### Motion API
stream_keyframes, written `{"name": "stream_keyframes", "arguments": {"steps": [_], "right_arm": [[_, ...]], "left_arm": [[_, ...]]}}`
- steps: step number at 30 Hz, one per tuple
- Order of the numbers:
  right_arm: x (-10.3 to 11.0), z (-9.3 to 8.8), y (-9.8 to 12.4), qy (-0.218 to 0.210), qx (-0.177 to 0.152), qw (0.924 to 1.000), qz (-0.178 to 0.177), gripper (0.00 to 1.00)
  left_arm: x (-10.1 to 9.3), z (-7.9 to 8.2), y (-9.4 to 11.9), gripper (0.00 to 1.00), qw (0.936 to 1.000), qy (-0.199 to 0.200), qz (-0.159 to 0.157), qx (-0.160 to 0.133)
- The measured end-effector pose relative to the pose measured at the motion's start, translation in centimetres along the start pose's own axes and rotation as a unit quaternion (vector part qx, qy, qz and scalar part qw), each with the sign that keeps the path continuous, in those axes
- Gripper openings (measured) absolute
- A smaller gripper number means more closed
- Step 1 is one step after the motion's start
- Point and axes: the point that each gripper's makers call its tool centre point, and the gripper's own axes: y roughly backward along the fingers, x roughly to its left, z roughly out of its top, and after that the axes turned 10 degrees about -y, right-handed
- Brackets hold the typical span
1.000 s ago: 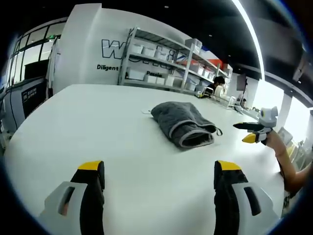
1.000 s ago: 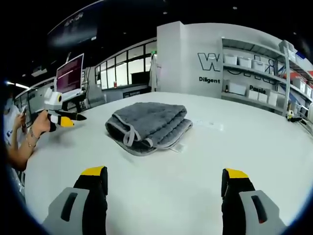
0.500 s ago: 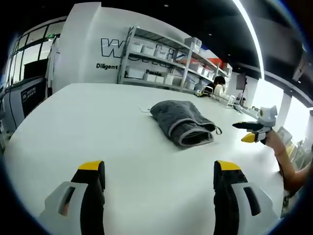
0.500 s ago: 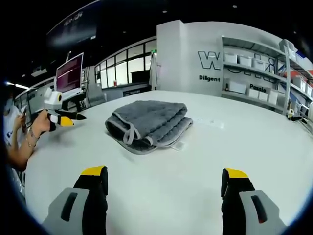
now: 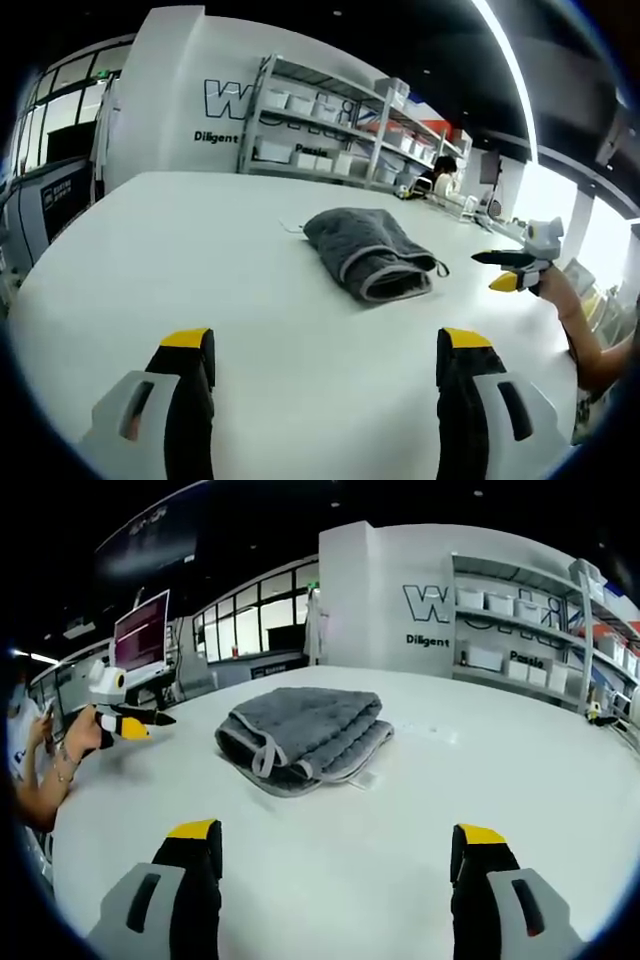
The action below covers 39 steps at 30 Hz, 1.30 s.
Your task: Open the folded towel by lifting each exposed corner and separating the folded layers until the towel lies flat within the target outline without major curled edges
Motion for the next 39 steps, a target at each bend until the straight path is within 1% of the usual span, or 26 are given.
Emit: {"name": "stream_keyframes", "arguments": {"steps": [5, 11, 15, 17, 20, 22, 26, 28, 30, 32, 33, 36, 39], "right_arm": [[0.4, 0.4, 0.1, 0.000, -0.010, 0.9999, 0.010, 0.89], [0.6, 0.5, 0.1, 0.008, -0.010, 0.9998, 0.015, 0.83], [0.9, 0.6, 0.1, 0.012, -0.011, 0.9997, 0.019, 0.82], [0.9, 0.7, 0.1, 0.013, -0.012, 0.9996, 0.020, 0.82], [1.1, 0.8, 0.2, 0.012, -0.013, 0.9995, 0.024, 0.82], [1.3, 0.9, 0.2, 0.012, -0.014, 0.9994, 0.028, 0.82], [2.1, 1.1, 0.5, 0.019, -0.016, 0.9991, 0.034, 0.82], [2.4, 1.3, 0.6, 0.026, -0.017, 0.9989, 0.036, 0.82], [2.5, 1.4, 0.7, 0.030, -0.020, 0.9987, 0.036, 0.82], [2.4, 1.5, 0.7, 0.031, -0.020, 0.9986, 0.037, 0.82], [2.4, 1.6, 0.8, 0.031, -0.021, 0.9986, 0.037, 0.82], [2.5, 2.1, 1.1, 0.031, -0.028, 0.9983, 0.040, 0.82], [2.9, 2.7, 1.5, 0.031, -0.036, 0.9977, 0.048, 0.82]], "left_arm": [[-0.1, 0.1, 0.0, 0.90, 1.0000, -0.001, -0.002, -0.001], [-0.2, 0.0, 0.0, 0.90, 1.0000, -0.004, 0.000, -0.002], [-0.4, -0.3, -0.4, 0.89, 0.9999, -0.013, 0.005, 0.005], [-0.5, -0.3, -0.5, 0.89, 0.9998, -0.017, 0.001, 0.007], [-0.5, 0.2, -0.5, 0.89, 0.9998, -0.019, 0.003, -0.001], [-0.8, 0.2, -0.6, 0.89, 0.9997, -0.026, 0.003, 0.000], [-1.3, 0.5, -0.9, 0.89, 0.9996, -0.026, -0.001, -0.006], [-1.7, 0.5, -1.4, 0.89, 0.9996, -0.026, -0.005, -0.005], [-2.2, 0.3, -2.3, 0.89, 0.9993, -0.036, -0.008, 0.008], [-3.2, 0.2, -3.0, 0.89, 0.9987, -0.045, -0.018, 0.017], [-3.9, 0.4, -3.3, 0.89, 0.9982, -0.051, -0.025, 0.017], [-5.6, 1.2, -4.1, 0.89, 0.9969, -0.070, -0.034, 0.010], [-6.6, 2.2, -4.7, 0.89, 0.9956, -0.087, -0.034, 0.002]]}}
